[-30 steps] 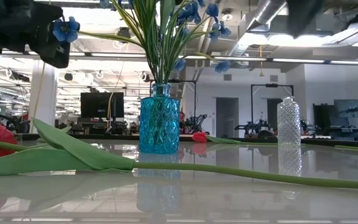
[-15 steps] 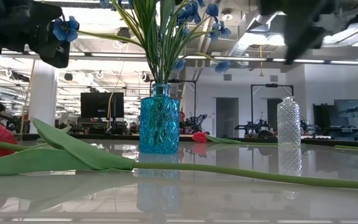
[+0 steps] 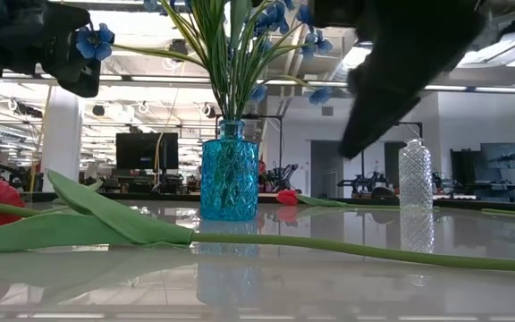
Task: Sort flowers into vase by color
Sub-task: Put the bottom red tulip into the transparent vase
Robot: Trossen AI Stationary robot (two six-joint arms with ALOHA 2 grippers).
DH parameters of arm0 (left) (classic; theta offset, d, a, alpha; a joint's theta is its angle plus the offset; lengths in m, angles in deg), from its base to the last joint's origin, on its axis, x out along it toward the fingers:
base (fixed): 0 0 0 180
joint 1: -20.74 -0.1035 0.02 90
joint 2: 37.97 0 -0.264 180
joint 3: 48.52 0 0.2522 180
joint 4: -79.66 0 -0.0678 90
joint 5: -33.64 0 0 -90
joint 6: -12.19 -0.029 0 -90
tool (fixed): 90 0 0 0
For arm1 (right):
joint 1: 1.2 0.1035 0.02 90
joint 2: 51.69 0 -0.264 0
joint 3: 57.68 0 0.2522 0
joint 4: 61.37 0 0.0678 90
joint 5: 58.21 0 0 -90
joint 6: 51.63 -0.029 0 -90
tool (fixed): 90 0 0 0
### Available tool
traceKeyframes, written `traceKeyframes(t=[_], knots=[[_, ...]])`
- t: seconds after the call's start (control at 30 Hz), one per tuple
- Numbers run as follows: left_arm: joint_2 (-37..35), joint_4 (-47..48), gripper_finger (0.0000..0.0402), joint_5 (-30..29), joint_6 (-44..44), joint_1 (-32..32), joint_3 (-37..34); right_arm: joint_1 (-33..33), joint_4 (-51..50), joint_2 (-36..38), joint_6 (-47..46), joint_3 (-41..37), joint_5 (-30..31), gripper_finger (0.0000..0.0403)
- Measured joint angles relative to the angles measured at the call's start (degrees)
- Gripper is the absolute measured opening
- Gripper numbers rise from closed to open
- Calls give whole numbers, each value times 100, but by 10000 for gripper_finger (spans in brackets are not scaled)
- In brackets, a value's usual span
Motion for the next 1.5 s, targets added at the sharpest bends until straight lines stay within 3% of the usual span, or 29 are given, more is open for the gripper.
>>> traceKeyframes(t=[0.33, 0.73, 0.87, 1.13, 1.33, 1.5], knots=[[-1, -60, 137, 3, 31, -1, 0, 56, 560, -1163, 296, 740, 181, 259], [-2, -30, 137, 0, 74, -2, 2, 176, 563, -1874, 145, 1211, 279, 251], [-2, -14, 137, 0, 70, -2, 2, 164, 465, -1907, -26, 1210, 281, 202], [-2, -1, 137, -1, 66, -2, 2, 152, 291, -1817, -122, 1196, -19, 27], [-2, 7, 137, -2, 66, -2, 2, 156, -107, -1387, -156, 1148, -232, 19], [-2, 33, 137, -2, 98, -2, 2, 336, -207, -481, 395, 804, 552, 17]])
